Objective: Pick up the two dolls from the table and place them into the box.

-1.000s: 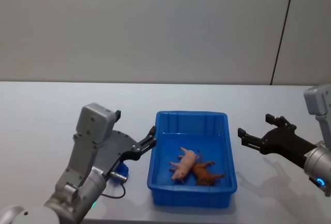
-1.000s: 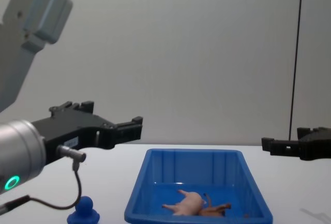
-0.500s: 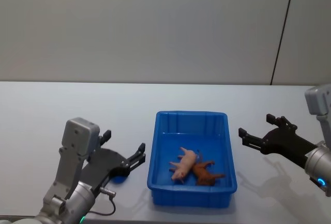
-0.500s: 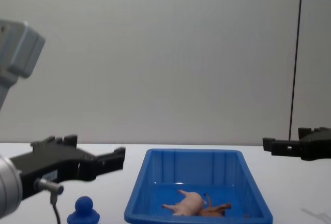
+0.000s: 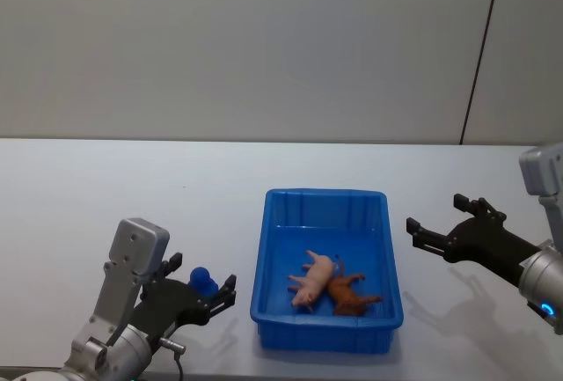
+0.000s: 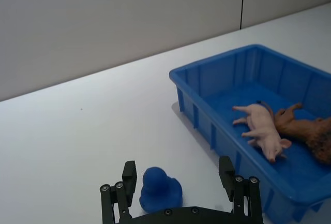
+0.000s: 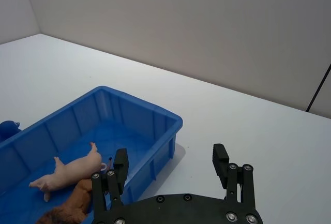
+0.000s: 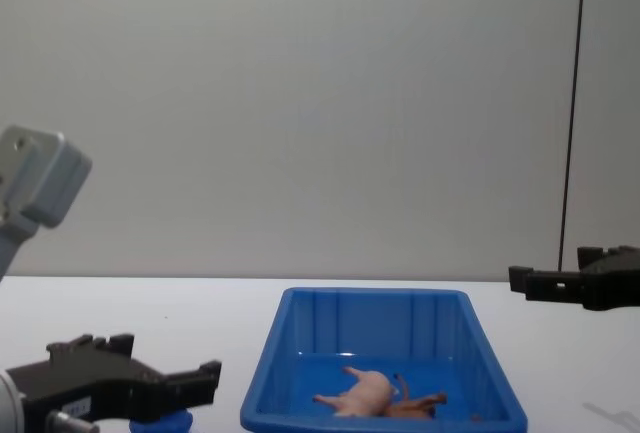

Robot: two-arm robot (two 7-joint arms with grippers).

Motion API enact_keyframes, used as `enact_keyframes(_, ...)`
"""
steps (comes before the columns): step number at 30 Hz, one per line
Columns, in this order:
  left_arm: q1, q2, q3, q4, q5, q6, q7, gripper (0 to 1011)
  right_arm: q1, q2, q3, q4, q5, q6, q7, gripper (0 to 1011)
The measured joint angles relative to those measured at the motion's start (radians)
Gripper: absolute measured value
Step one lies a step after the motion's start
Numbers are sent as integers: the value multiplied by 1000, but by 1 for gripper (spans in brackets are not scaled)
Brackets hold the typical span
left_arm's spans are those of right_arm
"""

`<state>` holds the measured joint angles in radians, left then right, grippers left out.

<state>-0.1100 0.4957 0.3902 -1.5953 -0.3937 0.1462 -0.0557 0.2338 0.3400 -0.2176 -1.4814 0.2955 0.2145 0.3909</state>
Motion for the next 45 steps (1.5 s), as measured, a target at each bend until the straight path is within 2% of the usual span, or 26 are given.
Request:
enact_keyframes(9,-24,-2,-8,57,27,47,-49,1002,0,0,0,0,0,0,0,1001)
enact_keyframes(21,-56,-8,-20,123,52,67,-108,1002,0,0,0,0,0,0,0,1001)
enact_keyframes(45,-134,-42,-35,284,40,-22,-243,1002,0,0,0,0,0,0,0,1001)
